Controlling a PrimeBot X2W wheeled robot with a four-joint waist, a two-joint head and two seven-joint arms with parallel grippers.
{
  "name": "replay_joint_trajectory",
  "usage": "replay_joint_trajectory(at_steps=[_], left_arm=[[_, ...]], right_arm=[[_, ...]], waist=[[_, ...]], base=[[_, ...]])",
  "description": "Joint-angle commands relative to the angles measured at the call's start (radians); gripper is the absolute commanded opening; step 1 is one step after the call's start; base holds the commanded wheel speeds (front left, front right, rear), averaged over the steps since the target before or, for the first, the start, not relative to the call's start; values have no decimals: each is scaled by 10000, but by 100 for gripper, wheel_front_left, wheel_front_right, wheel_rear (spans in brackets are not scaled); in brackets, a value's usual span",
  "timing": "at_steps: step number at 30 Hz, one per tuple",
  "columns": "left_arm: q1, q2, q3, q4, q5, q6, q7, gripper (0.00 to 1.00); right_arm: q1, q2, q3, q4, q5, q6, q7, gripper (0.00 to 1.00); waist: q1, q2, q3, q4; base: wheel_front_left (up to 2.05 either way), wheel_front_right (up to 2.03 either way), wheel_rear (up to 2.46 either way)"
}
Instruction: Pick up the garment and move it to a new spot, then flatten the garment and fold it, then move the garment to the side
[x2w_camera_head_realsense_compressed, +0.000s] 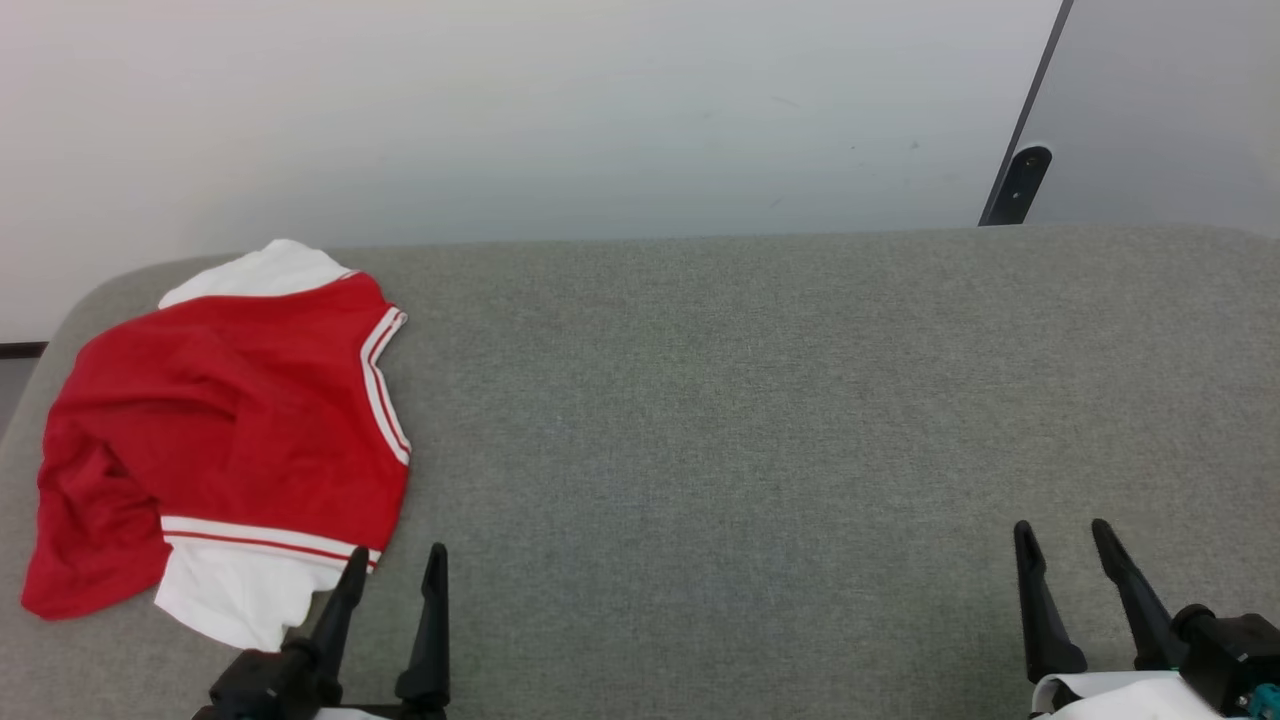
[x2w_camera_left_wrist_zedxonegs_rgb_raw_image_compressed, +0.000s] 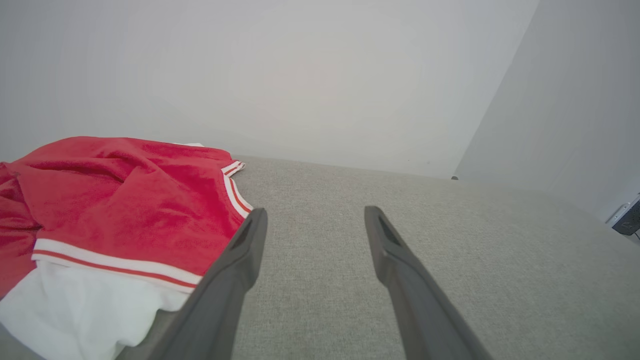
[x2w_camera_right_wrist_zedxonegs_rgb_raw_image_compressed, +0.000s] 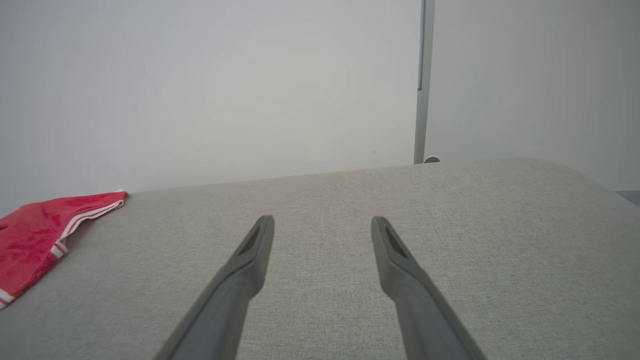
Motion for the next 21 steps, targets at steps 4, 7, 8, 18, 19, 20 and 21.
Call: replay_joint_trajectory(at_steps=[4, 7, 8, 18, 19, 20, 21], left_arm=[[73, 10, 54, -101, 355, 18, -144, 100], [130, -6, 78, -61, 458, 11, -201, 100], [149, -10, 72, -52, 523, 8, -223, 100], [325, -34, 85, -50, 989, -17, -388, 100], [348, -41, 106, -29, 959, -20, -411, 100], [368, -46, 117, -19, 929, -22, -420, 100], [380, -50, 104, -23, 994, -25, -426, 100]], right_arm=[[112, -20, -193, -161, -432, 0, -134, 100], [191, -21, -297, -185, -613, 0, -209, 100], [209, -21, -334, -188, -611, 0, -233, 100], [302, -22, -445, -102, -901, 0, -498, 100], [311, -22, -444, -92, -961, 0, -528, 100], [326, -23, -437, -87, -1013, 0, -549, 100], [337, -21, -425, -82, -1057, 0, -580, 100]], waist=[[0, 0, -9, 7], [0, 0, -40, 6], [0, 0, -50, 7], [0, 0, -121, 23], [0, 0, -129, 24], [0, 0, -136, 26], [0, 0, -143, 26]], base=[[0, 0, 0], [0, 0, 0], [0, 0, 0], [0, 0, 0], [0, 0, 0], [0, 0, 0], [0, 0, 0]])
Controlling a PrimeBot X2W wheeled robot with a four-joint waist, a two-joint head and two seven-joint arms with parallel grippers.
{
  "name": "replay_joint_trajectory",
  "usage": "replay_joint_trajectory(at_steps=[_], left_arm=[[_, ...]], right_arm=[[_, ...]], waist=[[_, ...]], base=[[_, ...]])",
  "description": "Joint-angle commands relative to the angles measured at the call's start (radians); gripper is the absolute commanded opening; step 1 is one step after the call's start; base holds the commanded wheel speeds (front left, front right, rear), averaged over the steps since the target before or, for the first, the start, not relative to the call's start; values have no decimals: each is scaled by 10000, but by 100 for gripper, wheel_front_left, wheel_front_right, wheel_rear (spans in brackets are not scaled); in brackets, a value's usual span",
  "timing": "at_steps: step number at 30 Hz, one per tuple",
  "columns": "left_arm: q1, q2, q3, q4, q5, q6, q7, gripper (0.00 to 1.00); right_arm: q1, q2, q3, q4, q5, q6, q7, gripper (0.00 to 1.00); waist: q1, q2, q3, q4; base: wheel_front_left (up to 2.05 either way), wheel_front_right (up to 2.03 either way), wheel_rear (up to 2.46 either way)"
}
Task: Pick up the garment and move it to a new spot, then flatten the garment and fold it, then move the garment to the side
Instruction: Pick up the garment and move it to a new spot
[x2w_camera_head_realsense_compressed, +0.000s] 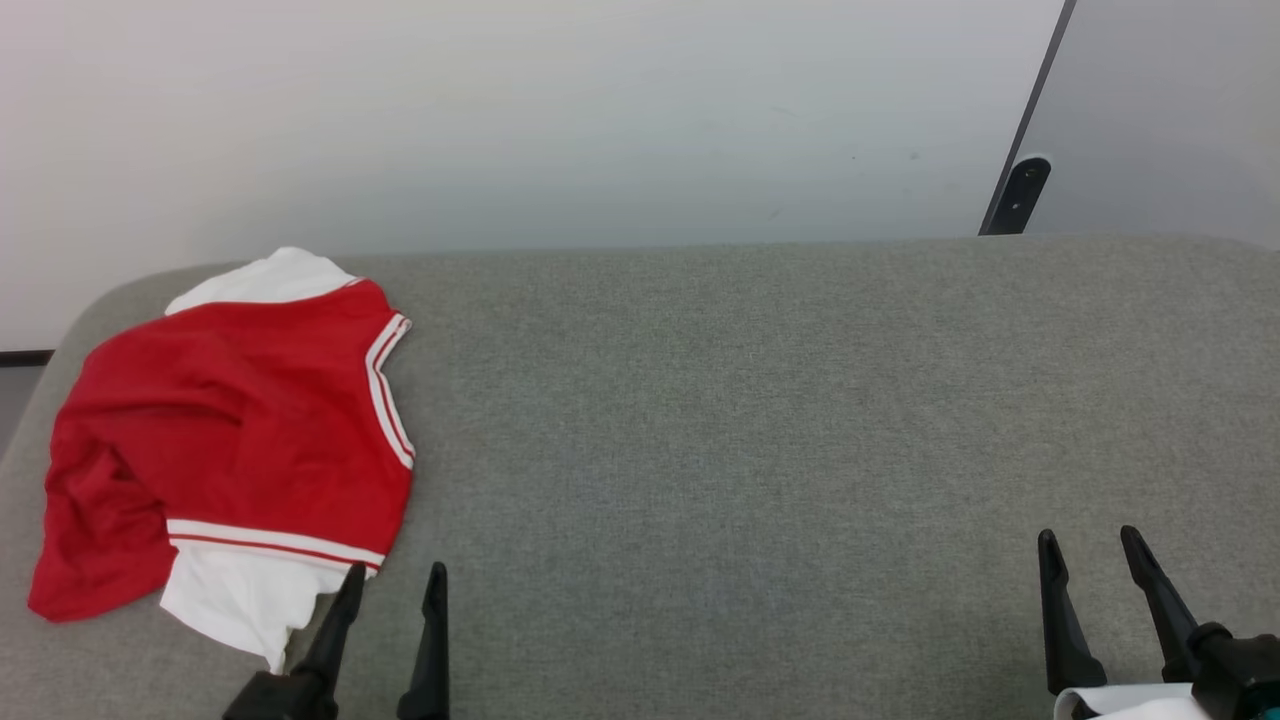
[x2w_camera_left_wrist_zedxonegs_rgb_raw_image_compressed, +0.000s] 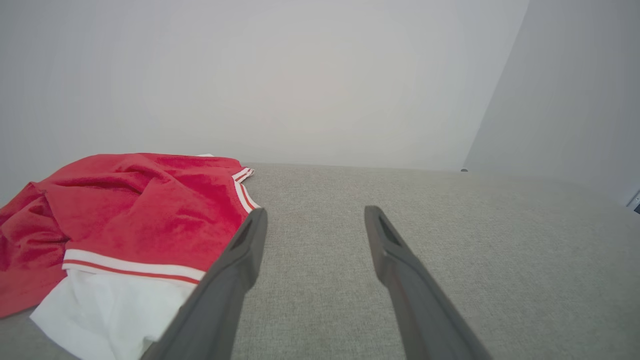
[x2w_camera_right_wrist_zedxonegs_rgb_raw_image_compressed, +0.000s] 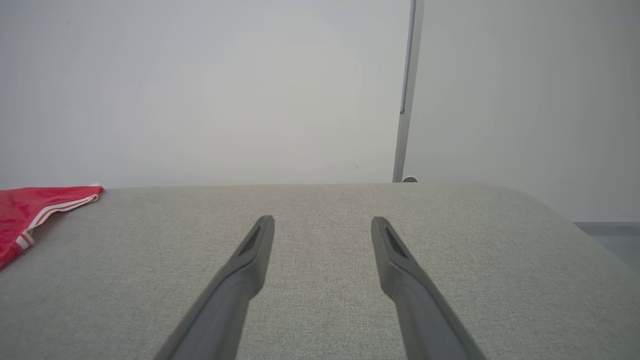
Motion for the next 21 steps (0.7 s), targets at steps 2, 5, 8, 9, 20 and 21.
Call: replay_joint_trajectory(at_steps=[2, 5, 8, 9, 20, 21], left_arm=[[120, -11, -19, -11, 222, -28, -77, 100], [165, -13, -55, 19, 345, -34, -117, 100], [96, -19, -85, 61, 251, -37, -92, 100], [90, -26, -80, 80, 197, -38, -92, 100], [68, -62, -121, 163, 108, 195, -92, 100], [103, -64, -147, 163, 100, 244, -92, 100]], right_arm=[[122, -16, 23, -6, -197, 0, -90, 100], [176, -17, 17, 11, -315, -1, -156, 100], [206, -12, -59, 63, -105, 0, -201, 100], [203, -12, -50, 70, -56, 0, -200, 100], [-209, -12, 320, 240, -5, -1, -132, 100], [-247, -12, 385, 265, -19, -1, -118, 100]], waist=[[1, 0, -16, 0], [1, 0, -50, 15], [1, 0, -77, 179], [1, 0, -83, 270], [1, 0, -56, 2009], [1, 0, -61, 2175]], base=[[0, 0, 0], [0, 0, 0], [0, 0, 0], [0, 0, 0], [0, 0, 0], [0, 0, 0]])
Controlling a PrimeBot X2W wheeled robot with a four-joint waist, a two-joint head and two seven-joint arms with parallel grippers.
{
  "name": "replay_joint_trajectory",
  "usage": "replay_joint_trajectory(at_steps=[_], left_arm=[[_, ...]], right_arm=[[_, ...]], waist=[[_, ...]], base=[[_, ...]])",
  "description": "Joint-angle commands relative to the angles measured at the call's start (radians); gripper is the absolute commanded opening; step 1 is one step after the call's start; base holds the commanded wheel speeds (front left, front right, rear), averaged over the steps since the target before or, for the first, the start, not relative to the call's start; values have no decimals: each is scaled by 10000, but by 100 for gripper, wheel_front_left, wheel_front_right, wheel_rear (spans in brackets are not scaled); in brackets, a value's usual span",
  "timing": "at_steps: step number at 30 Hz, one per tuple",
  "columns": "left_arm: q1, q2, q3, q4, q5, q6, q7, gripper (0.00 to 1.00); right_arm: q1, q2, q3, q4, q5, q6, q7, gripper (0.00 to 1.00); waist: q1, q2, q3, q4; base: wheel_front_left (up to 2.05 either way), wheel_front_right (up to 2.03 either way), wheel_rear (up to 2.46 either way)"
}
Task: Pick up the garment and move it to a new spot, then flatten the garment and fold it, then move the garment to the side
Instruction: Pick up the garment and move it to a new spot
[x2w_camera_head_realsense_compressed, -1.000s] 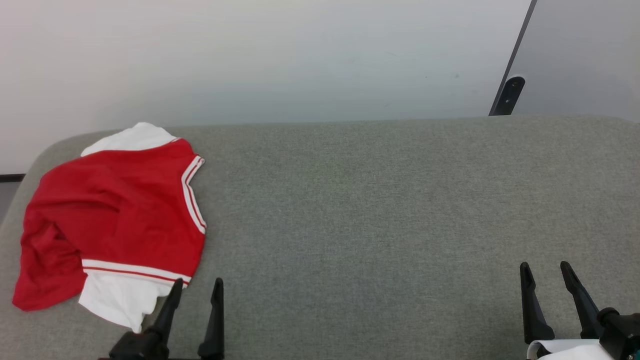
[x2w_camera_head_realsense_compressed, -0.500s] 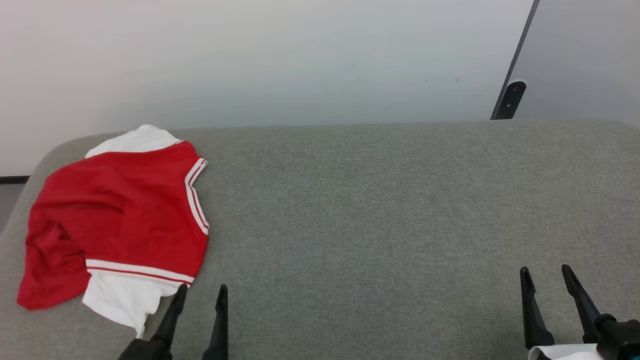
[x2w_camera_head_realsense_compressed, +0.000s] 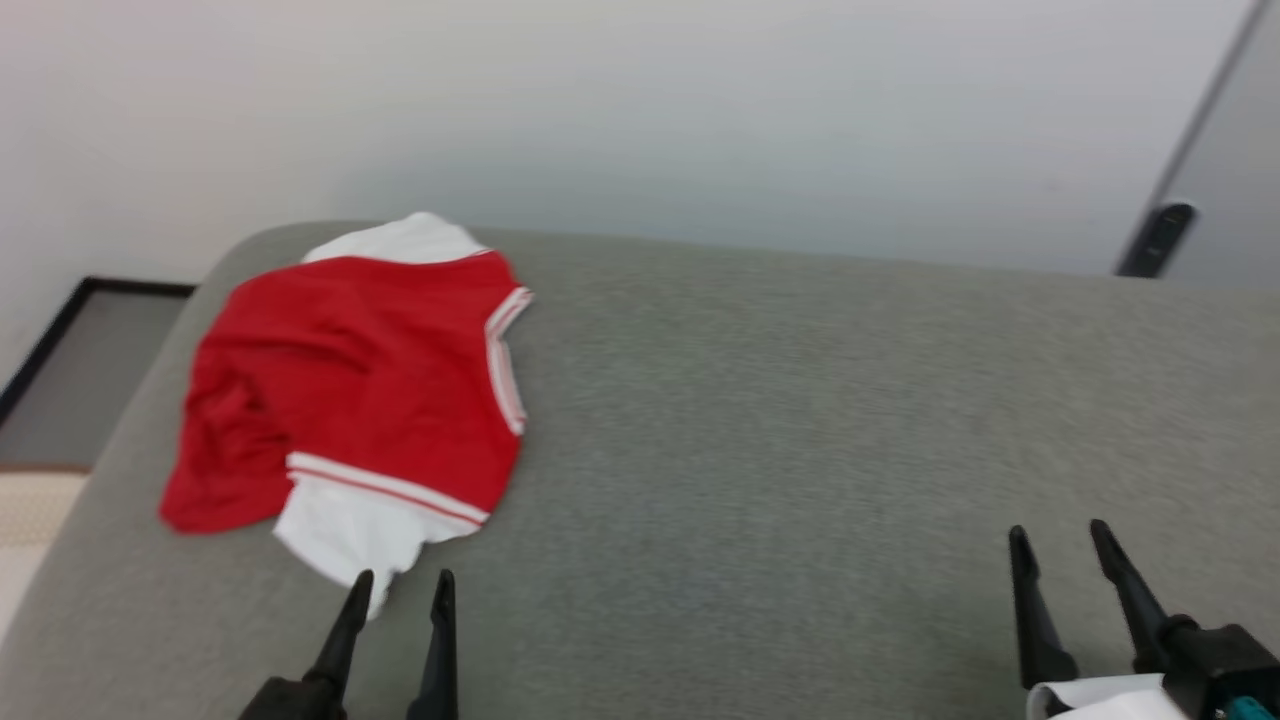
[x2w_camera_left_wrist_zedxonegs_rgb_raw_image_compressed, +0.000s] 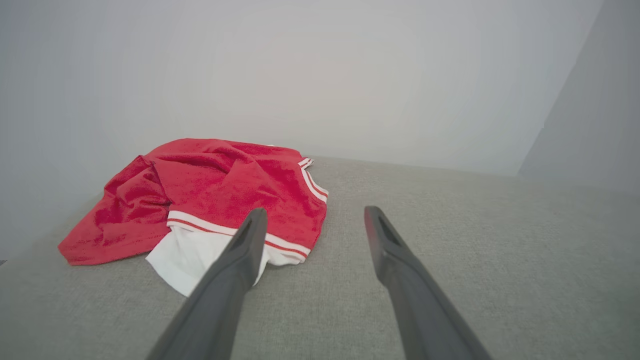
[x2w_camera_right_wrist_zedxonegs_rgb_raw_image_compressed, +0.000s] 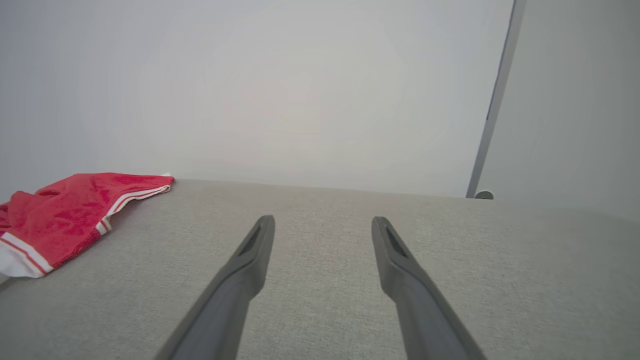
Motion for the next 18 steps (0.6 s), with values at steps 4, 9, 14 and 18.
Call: replay_joint_trajectory(at_steps=[4, 9, 14, 18], left_arm=[[213, -14, -70, -52, -113, 143, -2, 100], [340, -15, -134, -120, -236, 365, -2, 100], [419, -15, -141, -158, -334, 509, -2, 100], [505, -16, -141, -120, -418, 573, -2, 100]], right_arm=[[-239, -10, 340, 83, 16, -5, 44, 100], [-337, -5, 593, 165, -47, -5, 96, 100], [-436, -5, 933, 259, -83, -5, 157, 100], [-526, -3, 1209, 374, 57, -5, 212, 100]], waist=[[0, 0, -38, 1232], [0, 0, -82, 2076], [0, 0, -121, 2765], [0, 0, -180, 3222]], base=[[0, 0, 0], [0, 0, 0], [0, 0, 0], [0, 0, 0]])
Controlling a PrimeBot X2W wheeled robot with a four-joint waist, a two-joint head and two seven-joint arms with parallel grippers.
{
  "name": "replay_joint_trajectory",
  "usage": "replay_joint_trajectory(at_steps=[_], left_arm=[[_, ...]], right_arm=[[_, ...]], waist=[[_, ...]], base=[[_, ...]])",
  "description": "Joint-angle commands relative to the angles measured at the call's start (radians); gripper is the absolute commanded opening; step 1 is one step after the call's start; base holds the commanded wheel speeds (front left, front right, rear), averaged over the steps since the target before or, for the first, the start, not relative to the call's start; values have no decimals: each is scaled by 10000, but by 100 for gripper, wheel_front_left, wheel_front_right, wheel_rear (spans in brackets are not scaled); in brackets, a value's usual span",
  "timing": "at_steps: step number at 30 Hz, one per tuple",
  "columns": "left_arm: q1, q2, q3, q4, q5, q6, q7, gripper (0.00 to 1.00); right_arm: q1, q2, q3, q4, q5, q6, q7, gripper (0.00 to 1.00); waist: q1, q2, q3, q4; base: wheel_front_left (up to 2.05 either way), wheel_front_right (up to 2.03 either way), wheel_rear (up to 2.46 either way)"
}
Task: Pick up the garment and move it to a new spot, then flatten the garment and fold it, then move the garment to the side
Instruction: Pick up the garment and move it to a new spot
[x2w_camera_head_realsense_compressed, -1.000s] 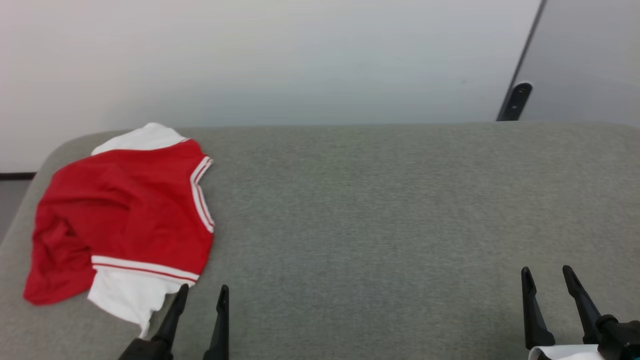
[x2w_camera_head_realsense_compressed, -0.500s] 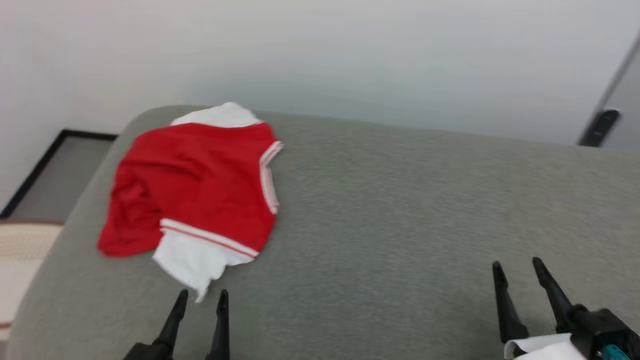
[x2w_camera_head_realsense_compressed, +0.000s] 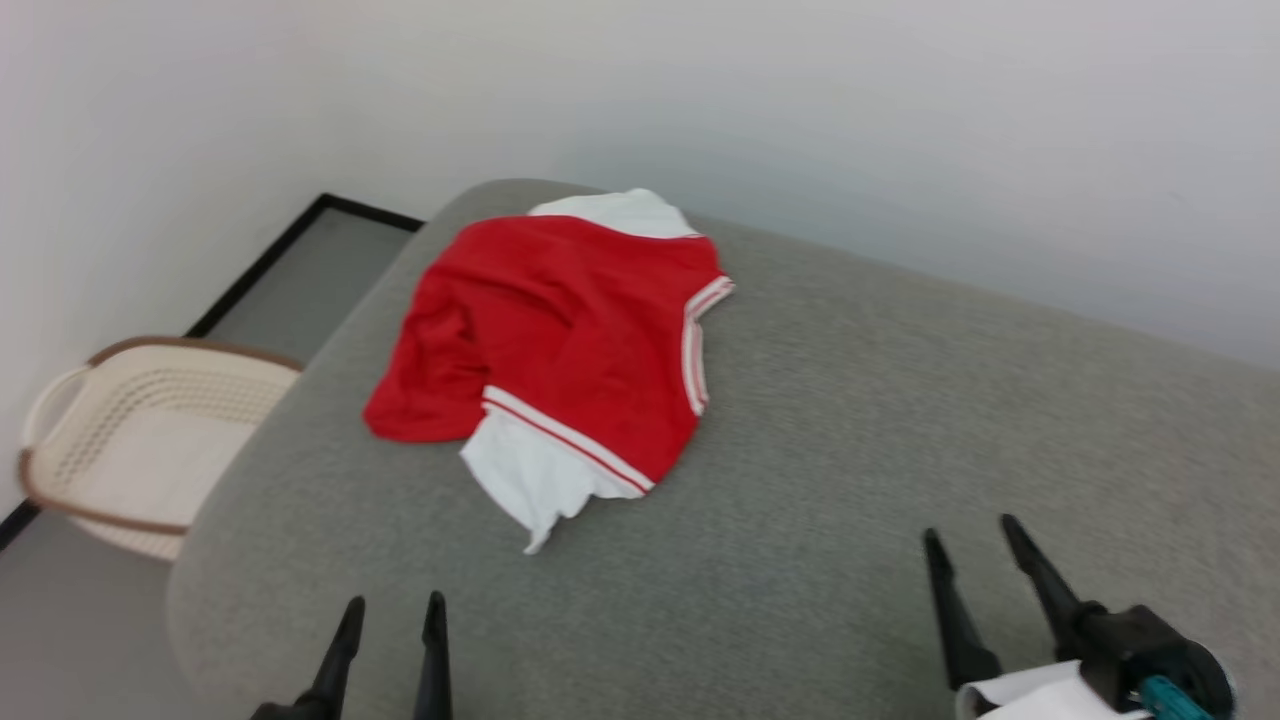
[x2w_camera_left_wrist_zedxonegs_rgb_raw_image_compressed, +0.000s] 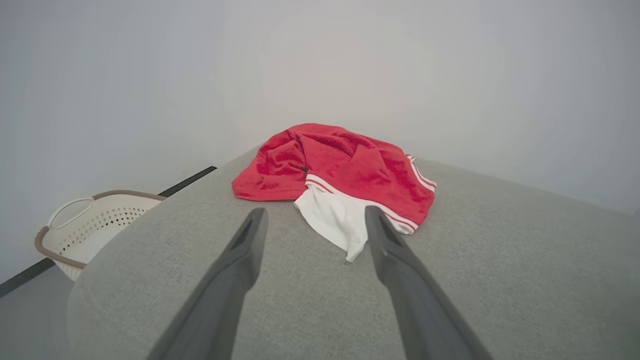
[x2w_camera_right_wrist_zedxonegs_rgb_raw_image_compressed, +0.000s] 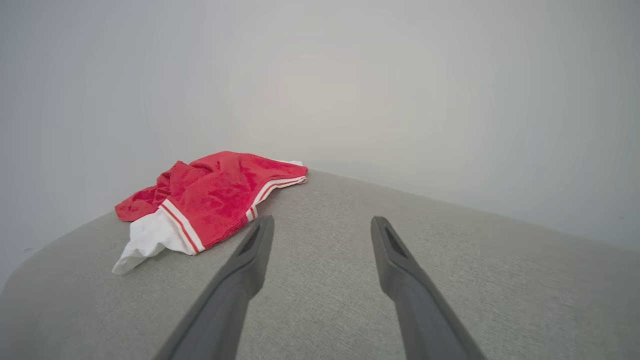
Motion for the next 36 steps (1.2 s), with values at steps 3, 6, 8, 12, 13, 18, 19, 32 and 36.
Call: replay_joint_trajectory(at_steps=[3, 6, 8, 12, 13, 18, 19, 32, 36], left_arm=[[195, -1, 90, -110, -157, 163, -2, 100], [349, -3, 152, -247, -269, 307, -2, 100], [403, -3, 163, -333, -343, 392, -2, 100], [551, -1, 137, -484, -434, 526, -2, 100], [573, -2, 123, -525, -433, 556, -2, 100], [551, -3, 84, -602, -470, 616, -2, 100], [498, -2, 75, -615, -545, 595, -2, 100], [-3517, 998, 238, 47, -779, -556, 33, 100], [-5758, 1647, 334, 1076, -1392, -723, 411, 100]], right_arm=[[-301, -4, 361, 68, 5, -8, 63, 100], [-495, -4, 629, 176, -47, -8, 114, 100], [-639, -6, 762, 269, -40, -8, 122, 100], [-787, -6, 906, 418, -40, -8, 118, 100], [-825, -6, 924, 442, -35, -8, 108, 100], [-830, -6, 974, 519, -2, -8, 55, 100], [-823, -4, 968, 518, -3, -8, 45, 100], [-1070, -9, 1149, 7, -283, -8, 186, 100], [-1444, -4, 1342, -189, -465, -8, 201, 100]], waist=[[1, 0, 1, 589], [1, 0, 68, 641], [1, 0, 88, 661], [1, 0, 123, 676], [1, 0, 130, 678], [1, 0, 134, 665], [1, 0, 143, 660], [1, 0, 1026, -1084], [1, 0, 1776, -2137]], base=[[0, 0, 0], [0, 0, 0], [0, 0, 0], [0, 0, 0], [0, 0, 0], [0, 0, 0], [0, 0, 0], [0, 0, 0], [0, 0, 0]])
